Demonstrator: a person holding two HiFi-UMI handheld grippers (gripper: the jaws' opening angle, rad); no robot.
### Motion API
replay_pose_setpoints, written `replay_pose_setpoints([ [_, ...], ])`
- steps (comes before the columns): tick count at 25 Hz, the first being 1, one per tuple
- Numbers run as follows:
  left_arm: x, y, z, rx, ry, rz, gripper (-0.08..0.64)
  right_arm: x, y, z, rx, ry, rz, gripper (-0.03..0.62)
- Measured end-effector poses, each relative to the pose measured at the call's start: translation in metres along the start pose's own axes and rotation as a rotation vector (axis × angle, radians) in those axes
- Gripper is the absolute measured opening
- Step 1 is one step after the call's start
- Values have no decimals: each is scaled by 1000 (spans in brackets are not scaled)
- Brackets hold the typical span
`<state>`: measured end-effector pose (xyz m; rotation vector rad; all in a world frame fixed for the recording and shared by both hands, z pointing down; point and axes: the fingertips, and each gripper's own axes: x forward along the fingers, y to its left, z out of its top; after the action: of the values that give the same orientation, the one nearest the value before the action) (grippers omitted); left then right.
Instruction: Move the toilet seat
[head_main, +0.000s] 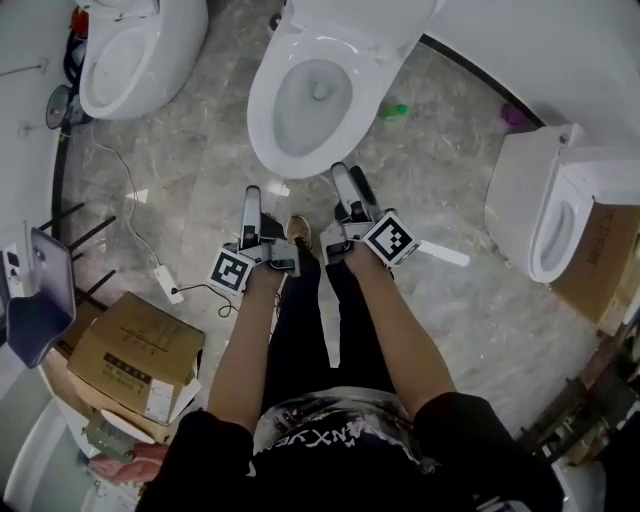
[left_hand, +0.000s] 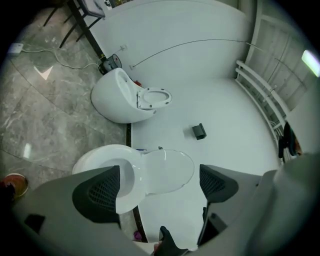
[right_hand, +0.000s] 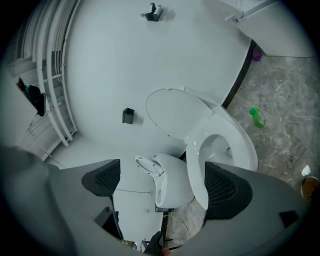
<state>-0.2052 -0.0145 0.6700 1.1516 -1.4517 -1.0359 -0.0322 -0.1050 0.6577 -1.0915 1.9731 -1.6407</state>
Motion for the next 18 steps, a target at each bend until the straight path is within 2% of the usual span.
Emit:
replay_pose_setpoints([
  [9,16,128,-20,-68,-16,69,483,14,-131,-56,110,5,-130,520],
  [13,27,163,-34,-81,-7,78,483,22,-174,-65,136,-1,-161,514],
  [18,38,194,-49,-96,2,86,483,32,-204,-75,144,10,-171,508],
])
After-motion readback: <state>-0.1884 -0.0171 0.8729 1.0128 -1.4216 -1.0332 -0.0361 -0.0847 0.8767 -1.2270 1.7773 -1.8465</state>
